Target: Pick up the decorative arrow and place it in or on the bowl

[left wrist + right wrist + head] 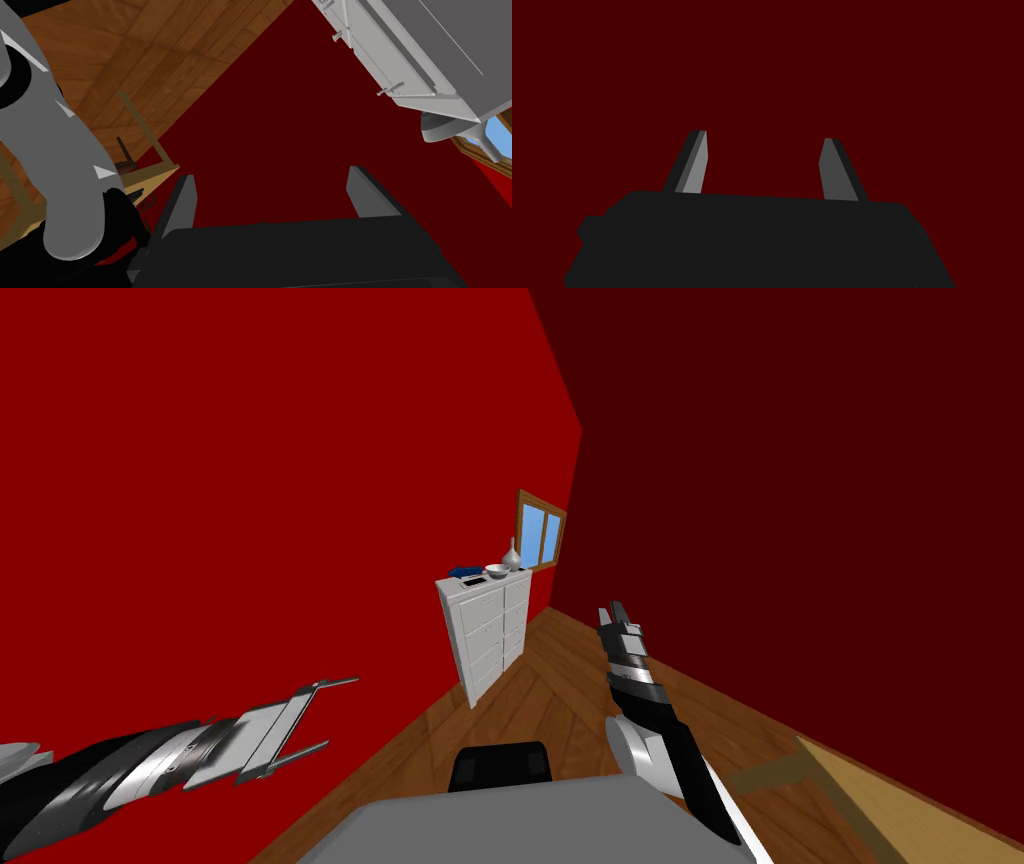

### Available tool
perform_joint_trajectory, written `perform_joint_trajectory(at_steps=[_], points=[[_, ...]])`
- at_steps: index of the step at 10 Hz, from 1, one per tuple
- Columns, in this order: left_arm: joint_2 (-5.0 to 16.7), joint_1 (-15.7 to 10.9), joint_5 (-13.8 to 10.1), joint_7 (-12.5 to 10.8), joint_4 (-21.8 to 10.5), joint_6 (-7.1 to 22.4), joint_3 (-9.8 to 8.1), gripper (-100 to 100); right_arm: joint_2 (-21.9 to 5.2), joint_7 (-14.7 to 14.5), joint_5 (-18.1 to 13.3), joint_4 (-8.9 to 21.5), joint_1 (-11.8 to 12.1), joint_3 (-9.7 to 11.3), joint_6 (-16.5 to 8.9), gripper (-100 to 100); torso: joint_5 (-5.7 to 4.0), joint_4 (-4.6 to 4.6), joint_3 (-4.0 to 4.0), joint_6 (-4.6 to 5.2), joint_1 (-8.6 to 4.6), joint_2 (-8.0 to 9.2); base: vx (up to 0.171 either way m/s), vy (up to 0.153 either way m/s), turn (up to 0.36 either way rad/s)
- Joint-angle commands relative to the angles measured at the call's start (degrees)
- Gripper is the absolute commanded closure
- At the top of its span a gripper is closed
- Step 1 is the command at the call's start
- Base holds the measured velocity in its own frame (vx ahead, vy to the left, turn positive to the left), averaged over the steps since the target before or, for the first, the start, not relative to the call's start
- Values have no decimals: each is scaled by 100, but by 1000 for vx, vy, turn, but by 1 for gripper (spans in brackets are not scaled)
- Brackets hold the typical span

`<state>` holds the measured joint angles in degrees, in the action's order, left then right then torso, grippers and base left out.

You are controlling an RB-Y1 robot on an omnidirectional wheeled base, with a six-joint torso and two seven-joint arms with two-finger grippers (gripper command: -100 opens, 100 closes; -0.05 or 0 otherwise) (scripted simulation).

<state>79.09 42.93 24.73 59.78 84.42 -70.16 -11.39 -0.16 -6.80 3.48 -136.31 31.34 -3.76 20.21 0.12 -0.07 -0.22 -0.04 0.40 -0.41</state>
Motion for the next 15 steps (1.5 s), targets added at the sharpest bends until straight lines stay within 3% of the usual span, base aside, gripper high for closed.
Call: perform_joint_trajectory(at_steps=[1, 2, 3, 4, 5, 6, 7, 10, 11, 12, 13, 14, 15], points=[[178, 46, 16, 174, -17, -28, -39, -100, 0, 0, 0, 0, 0, 0, 0, 0, 0, 0, 0, 0, 0, 0, -4, 41, -49], [404, 100, 179, 400, -302, -212, -83, -100, 0, 0, 0, 0, 1, 0, 0, 0, -1, 0, 0, -7, -9, -1, -4, 65, -353], [563, 100, 179, 570, -302, -212, -83, -100, 0, 0, 0, 0, -1, 0, 0, 0, -1, -1, -2, 4, 0, -2, -13, 74, -235], [624, 100, 179, 599, -302, -212, -83, -100, 0, 0, 0, 0, 1, 0, 0, 0, 1, -1, -2, -3, 1, -3, -12, 38, -15], [861, 148, 339, 831, -585, -388, -127, -100, 0, 0, 0, 0, 1, -1, 0, 0, -1, 0, 0, -8, -10, -1, -16, 61, -329], [1020, 148, 339, 978, -585, -388, -127, -100, 0, 0, 0, 0, -1, 0, 0, 0, -1, -1, -1, 3, -3, -1, -8, 69, -268], [1061, 148, 339, 1020, -585, -388, -127, -100, 0, 0, 0, 0, 1, 0, 0, 0, 0, -1, -2, -3, -2, -4, 3, 37, -39], [1649, 228, 649, 1565, -1138, -717, -210, -100, 0, 0, 0, 0, 1, -1, 0, 0, 1, -2, -6, -4, 1, -10, -3, 79, -313], [1840, 228, 649, 1720, -1138, -717, -210, -100, -1, 0, 0, 0, 0, 0, 0, 0, 2, -2, -5, 0, 9, -8, -7, 85, -234], [1899, 228, 649, 1841, -1138, -717, -210, -100, 0, 0, 0, 0, 1, -1, 0, 0, 3, -2, -5, -6, 5, -9, 6, 36, -53], [2104, 258, 797, 2017, -1361, -871, -249, -100, 0, 0, 0, 0, 2, -1, 0, 0, 0, -2, -6, -9, -11, -12, 3, 55, -341], [2251, 258, 797, 2171, -1405, -871, -249, -100, 0, 0, 0, 0, 0, 0, 0, 0, -1, -4, -9, 1, -6, -14, -3, 72, -293], [2298, 258, 797, 2238, -1405, -871, -249, -100, 0, 0, 0, 0, 1, -1, 0, 0, 1, -3, -9, -5, -3, -15, 6, 36, -22]])
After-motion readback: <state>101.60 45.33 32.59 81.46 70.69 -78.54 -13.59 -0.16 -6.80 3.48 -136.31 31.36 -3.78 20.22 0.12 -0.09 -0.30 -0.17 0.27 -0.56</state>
